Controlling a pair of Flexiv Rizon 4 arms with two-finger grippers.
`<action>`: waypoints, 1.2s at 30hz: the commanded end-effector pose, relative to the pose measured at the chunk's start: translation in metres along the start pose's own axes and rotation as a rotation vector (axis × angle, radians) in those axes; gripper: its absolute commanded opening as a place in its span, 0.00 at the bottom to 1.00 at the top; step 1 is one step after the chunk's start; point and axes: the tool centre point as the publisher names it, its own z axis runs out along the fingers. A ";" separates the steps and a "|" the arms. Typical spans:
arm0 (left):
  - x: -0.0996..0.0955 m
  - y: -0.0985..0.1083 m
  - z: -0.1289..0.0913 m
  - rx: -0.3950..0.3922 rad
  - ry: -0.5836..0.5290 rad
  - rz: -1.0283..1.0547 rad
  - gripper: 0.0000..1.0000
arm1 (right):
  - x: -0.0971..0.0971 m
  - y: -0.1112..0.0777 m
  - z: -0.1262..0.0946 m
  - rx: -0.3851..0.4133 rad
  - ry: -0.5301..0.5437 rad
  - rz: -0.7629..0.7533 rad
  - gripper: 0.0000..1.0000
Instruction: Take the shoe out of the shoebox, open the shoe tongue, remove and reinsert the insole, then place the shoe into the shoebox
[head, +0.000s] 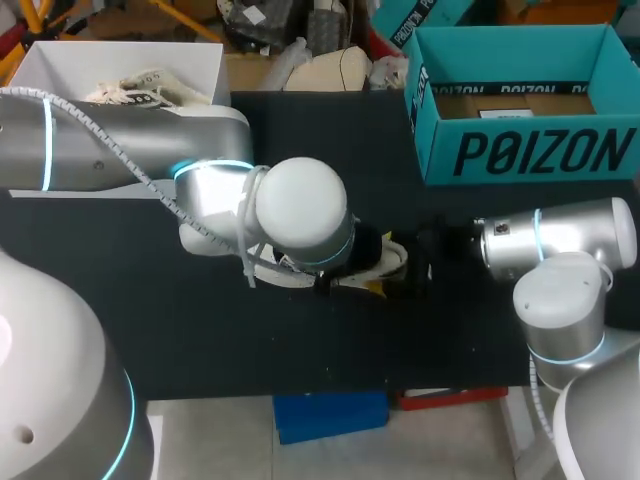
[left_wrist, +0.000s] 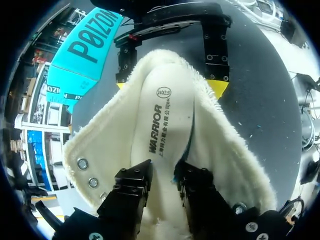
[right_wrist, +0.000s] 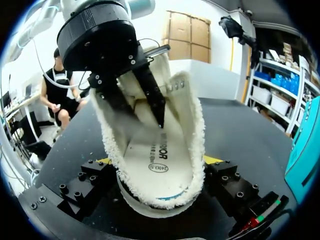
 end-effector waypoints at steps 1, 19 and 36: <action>-0.001 0.007 0.037 0.001 -0.175 -0.015 0.24 | 0.000 -0.001 0.001 0.003 0.000 0.002 0.00; -0.009 0.000 0.046 0.006 0.041 -0.083 0.00 | 0.000 -0.001 0.001 0.003 0.000 0.002 0.00; -0.036 -0.012 -0.024 0.231 0.188 -0.163 0.00 | 0.000 -0.001 0.001 0.003 0.000 0.002 0.00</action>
